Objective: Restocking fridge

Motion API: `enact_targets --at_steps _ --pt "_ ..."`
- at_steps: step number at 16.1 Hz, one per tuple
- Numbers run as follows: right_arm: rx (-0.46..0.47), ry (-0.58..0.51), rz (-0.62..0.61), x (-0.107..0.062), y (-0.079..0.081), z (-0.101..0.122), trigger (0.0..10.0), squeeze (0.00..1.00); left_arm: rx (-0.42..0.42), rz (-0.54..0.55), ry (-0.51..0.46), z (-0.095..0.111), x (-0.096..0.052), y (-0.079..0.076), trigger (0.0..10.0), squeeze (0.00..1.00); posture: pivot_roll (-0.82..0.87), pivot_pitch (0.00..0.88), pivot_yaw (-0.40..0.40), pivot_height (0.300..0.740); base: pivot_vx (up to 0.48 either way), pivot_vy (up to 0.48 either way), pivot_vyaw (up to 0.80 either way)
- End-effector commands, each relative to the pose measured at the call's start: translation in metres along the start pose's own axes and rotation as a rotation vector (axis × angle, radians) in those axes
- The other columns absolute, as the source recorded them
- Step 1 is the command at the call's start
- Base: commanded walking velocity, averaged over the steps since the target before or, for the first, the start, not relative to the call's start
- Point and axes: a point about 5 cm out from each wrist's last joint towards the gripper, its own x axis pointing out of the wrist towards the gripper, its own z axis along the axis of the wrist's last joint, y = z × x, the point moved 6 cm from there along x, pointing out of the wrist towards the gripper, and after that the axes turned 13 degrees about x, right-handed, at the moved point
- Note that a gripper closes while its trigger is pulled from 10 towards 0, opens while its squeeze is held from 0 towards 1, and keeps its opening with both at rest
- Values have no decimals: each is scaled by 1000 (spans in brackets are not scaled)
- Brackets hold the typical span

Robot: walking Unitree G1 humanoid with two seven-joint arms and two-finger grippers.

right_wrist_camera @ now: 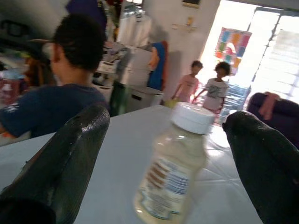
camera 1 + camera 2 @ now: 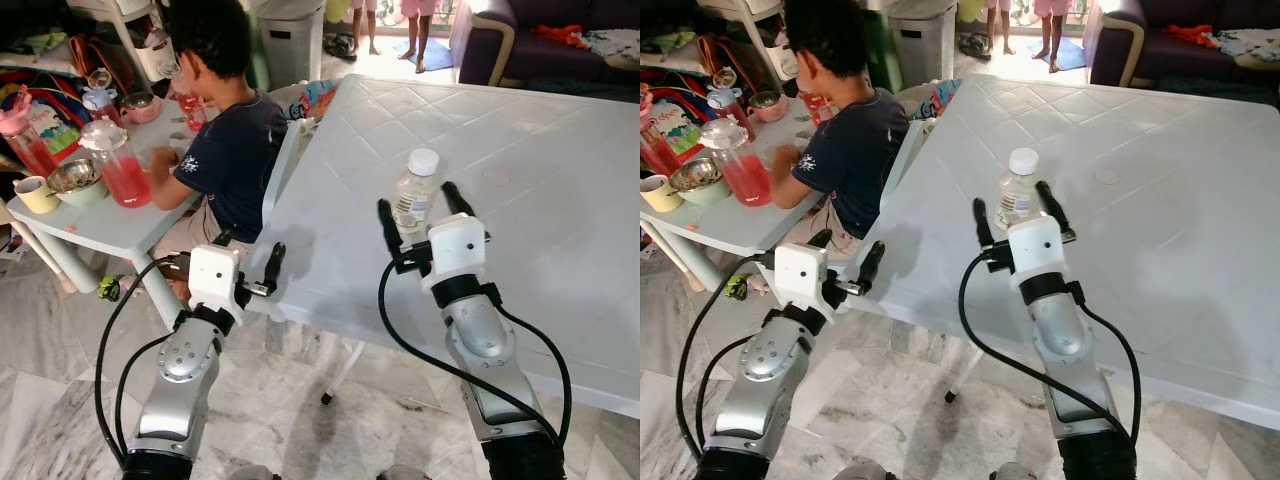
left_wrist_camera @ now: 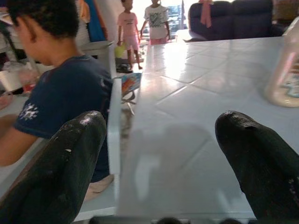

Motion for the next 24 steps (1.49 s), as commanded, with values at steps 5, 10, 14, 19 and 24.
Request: enact_targets --at_steps 5,10,14,19,24 --pt "-12 -40 -124 32 -42 17 10000 0 27 -25 6 0 -5 0 10000 0 -28 78 96 740 0 0 0" --pt "30 -1 -95 50 -36 11 10000 0 40 -12 9 1 -7 5 10000 0 -11 78 90 740 0 0 0" --pt "-6 -24 -29 60 -24 16 10000 0 39 -4 14 1 -9 7 10000 0 -14 80 90 740 0 0 0" --pt "-11 13 40 64 -14 10 10000 0 30 -3 17 0 -7 6 10000 0 -19 82 86 740 0 0 0" --pt "-11 29 43 75 -16 10 10000 0 33 -3 30 -4 -10 7 10000 0 -15 86 86 740 0 0 0"
